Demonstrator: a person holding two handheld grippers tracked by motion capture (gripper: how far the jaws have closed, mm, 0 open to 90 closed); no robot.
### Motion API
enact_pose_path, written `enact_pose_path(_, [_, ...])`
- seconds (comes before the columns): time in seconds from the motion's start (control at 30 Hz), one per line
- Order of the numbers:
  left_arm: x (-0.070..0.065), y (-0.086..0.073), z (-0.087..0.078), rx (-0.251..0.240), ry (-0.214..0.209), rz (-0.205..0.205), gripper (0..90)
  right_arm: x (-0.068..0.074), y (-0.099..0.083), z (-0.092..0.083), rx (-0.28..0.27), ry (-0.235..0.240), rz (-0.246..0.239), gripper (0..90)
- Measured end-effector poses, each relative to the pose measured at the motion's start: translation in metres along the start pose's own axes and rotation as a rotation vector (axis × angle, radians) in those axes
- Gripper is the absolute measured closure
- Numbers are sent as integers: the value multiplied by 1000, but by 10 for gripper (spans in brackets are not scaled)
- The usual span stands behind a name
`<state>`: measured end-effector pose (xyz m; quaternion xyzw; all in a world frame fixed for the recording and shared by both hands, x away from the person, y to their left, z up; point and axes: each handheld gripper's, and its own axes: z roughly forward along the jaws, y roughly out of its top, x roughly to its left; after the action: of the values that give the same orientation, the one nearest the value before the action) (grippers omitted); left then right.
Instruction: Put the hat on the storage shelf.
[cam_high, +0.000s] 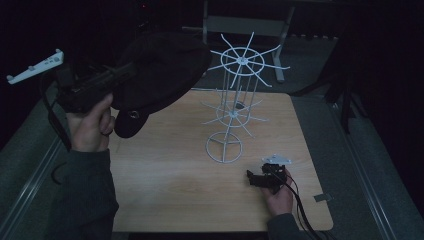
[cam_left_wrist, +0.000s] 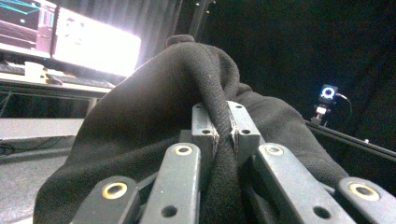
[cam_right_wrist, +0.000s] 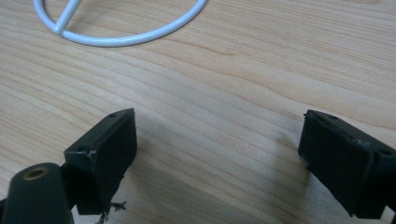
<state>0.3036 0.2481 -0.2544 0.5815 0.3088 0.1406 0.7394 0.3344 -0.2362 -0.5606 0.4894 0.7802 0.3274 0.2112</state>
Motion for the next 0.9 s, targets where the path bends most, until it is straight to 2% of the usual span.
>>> enact_pose_path(0.27, [0, -4, 8, 13, -23, -11, 845, 0, 0, 0, -1, 0, -1, 113])
enact_pose_path(0.43, [-4, -4, 13, 27, -34, -1, 845, 0, 0, 0, -1, 1, -1, 113])
enact_pose_path(0.7, [-2, -15, 26, 91, -24, 11, 844, 0, 0, 0, -1, 0, -1, 113])
enact_pose_path(0.9, [-2, -19, 32, 118, -20, 15, 843, 0, 0, 0, 0, 0, -1, 113])
